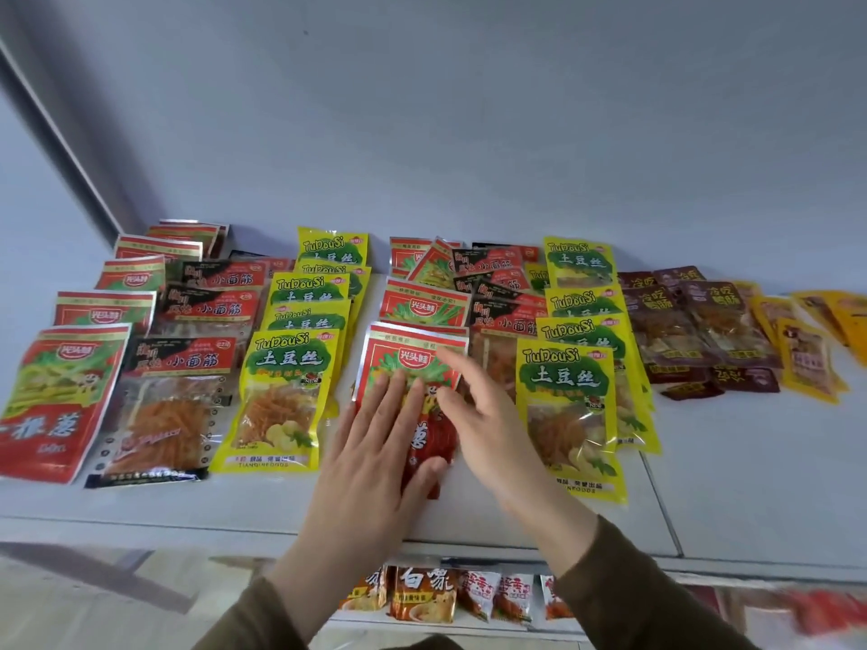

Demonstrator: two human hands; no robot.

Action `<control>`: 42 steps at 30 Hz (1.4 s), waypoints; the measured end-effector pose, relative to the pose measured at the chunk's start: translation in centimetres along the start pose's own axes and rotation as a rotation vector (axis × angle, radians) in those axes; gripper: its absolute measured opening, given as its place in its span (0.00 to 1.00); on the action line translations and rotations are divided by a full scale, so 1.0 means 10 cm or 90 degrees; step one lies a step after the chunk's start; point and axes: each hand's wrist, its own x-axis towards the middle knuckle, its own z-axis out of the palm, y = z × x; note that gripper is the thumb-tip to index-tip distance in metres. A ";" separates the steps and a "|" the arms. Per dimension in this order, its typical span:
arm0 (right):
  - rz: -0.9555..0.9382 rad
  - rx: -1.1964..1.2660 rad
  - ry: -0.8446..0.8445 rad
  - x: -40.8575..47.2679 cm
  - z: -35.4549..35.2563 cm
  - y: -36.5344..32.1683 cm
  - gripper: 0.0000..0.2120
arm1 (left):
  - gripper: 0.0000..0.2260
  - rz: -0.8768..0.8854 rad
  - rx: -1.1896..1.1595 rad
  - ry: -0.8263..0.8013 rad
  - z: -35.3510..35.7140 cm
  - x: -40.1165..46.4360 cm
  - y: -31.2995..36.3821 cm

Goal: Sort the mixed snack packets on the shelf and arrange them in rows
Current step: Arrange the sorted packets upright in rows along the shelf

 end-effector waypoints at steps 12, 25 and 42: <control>0.196 0.243 0.066 0.92 -0.16 -0.13 0.19 | 0.34 -0.044 0.099 -0.024 -0.05 0.12 0.12; 0.239 0.197 0.079 1.19 -0.07 -0.22 0.27 | 0.39 -0.011 0.106 -0.073 -0.06 0.16 0.10; 0.252 0.228 0.068 1.41 -0.10 -0.20 0.20 | 0.48 -0.104 0.125 -0.117 0.02 0.89 -0.08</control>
